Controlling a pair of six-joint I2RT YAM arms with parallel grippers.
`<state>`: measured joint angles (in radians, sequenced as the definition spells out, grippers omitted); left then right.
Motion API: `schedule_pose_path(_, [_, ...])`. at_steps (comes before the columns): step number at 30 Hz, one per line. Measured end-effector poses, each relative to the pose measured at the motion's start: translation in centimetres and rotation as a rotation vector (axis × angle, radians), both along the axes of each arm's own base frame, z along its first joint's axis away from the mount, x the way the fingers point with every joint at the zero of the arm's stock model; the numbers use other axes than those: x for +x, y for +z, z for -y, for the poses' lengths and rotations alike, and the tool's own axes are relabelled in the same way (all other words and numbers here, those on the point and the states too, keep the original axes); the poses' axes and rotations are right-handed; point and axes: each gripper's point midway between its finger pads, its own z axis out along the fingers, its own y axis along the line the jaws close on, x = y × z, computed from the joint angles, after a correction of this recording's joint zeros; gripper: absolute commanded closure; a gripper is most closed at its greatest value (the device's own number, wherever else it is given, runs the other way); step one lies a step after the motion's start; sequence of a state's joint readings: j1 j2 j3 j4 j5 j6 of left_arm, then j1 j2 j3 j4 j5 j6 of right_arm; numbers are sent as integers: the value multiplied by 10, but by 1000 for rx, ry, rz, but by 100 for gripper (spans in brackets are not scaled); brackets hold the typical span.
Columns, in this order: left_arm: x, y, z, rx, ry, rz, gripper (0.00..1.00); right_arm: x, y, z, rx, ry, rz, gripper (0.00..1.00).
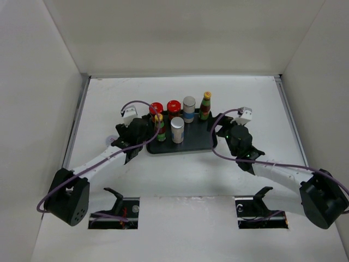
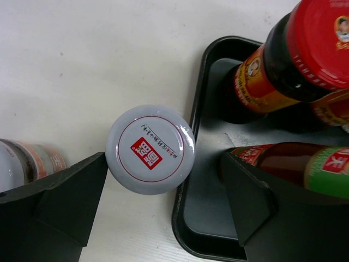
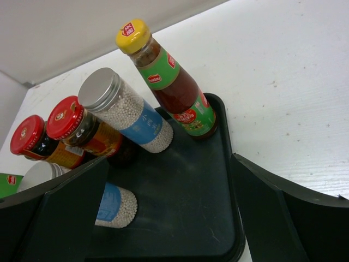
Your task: Organize the condiment bottles
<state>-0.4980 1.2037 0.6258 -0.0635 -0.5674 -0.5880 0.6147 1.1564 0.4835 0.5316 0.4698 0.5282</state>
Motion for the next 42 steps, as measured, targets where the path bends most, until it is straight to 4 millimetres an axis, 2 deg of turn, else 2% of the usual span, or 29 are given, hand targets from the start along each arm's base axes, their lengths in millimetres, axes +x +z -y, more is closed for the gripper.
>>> schedule_pose_path(2, [1,-4,-1,10,7,-9,18,0,0,-1,0,4,-1,0])
schedule_pose_path(4, [2,-5,-2,15,16,-4,24,0,0,-1,0,7,-1,0])
schedule_pose_path(11, [7,-3,-7,19,48,26,63,1,-6,-3,-9,11,-15,0])
schedule_pose_path(14, [5,-2,-8,25,48,37,69,1,-5,-4,-7,14,-14,0])
schedule_pose_path(17, [-6,8,-13,45,41,58,70,1,-5,-4,-7,14,-14,0])
schedule_pose_path(19, [-17,31,-18,51,41,121,71,1,-4,-4,-6,14,-12,0])
schedule_pose_path(20, [-23,49,-19,43,41,173,71,1,-4,-4,-5,14,-10,0])
schedule_pose_path(25, [-51,161,-19,-88,30,491,70,1,-2,-4,-3,14,-8,0])
schedule_pose_path(27, [-58,200,-13,-136,14,576,69,1,-2,-4,-3,14,-8,0])
schedule_pose_path(29, [-59,230,3,-177,-28,629,69,1,-2,-3,-3,12,-8,0])
schedule_pose_path(30, [-59,243,18,-199,-64,646,68,1,-2,-3,-3,9,-6,0])
schedule_pose_path(32, [-54,258,57,-226,-156,654,68,1,2,1,1,-8,3,0])
schedule_pose_path(34, [-46,261,100,-237,-252,642,68,1,8,8,11,-40,21,0])
schedule_pose_path(36, [-37,249,148,-228,-358,603,68,0,14,22,26,-92,39,3])
schedule_pose_path(38, [-31,222,190,-195,-455,538,68,-3,16,41,44,-159,54,13])
schedule_pose_path(42, [-27,157,252,-111,-596,403,69,-10,15,80,102,-291,75,44])
